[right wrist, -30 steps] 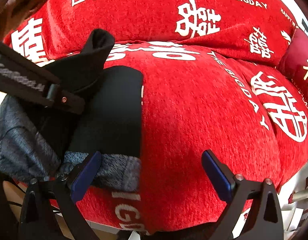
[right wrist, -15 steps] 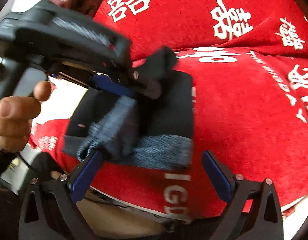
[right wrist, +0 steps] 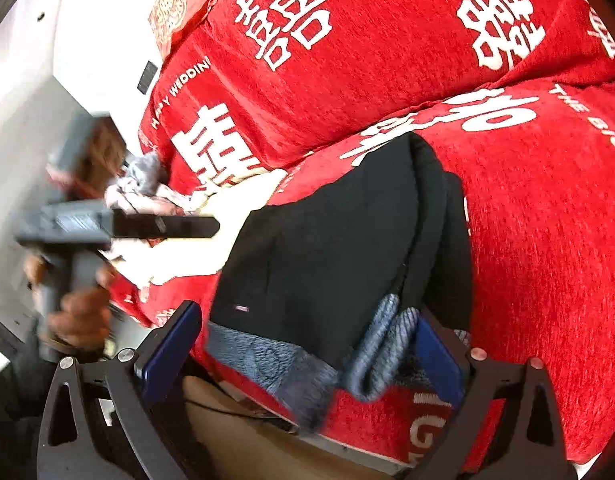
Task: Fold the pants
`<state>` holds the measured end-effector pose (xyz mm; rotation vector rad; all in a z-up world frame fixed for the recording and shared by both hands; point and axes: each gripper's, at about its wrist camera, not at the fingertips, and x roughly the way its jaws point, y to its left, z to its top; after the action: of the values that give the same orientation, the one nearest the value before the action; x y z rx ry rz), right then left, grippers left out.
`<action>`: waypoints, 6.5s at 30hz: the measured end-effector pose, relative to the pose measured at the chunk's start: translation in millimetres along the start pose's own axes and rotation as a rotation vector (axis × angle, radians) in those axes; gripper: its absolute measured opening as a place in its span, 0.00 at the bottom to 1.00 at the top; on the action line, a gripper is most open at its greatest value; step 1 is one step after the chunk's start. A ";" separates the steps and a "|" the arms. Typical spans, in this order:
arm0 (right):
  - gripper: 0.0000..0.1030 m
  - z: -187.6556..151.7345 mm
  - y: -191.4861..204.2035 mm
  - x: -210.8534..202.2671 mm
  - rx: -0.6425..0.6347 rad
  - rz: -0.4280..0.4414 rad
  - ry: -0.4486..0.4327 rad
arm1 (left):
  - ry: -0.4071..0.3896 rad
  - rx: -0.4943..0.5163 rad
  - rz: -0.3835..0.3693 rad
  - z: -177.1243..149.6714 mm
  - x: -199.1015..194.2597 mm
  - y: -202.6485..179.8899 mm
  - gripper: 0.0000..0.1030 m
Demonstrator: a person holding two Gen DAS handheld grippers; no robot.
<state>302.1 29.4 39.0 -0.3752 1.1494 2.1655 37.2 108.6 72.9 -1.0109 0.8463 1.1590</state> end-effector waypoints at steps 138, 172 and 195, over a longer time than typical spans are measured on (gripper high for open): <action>0.95 18.7 49.3 41.5 -0.140 -0.663 0.045 | -0.065 -0.434 0.158 22.6 54.7 148.4 1.00; 0.97 28.7 -17.5 85.8 0.000 -0.393 0.164 | -0.112 -0.200 -0.174 -22.8 85.5 70.1 0.93; 0.49 65.1 92.4 67.4 -0.157 -0.385 0.060 | -0.151 -0.125 -0.177 -2.6 4.6 86.0 0.44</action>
<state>193.8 72.9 99.6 -0.6761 0.8563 1.9165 -46.0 115.5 51.6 -1.0635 0.5597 1.1310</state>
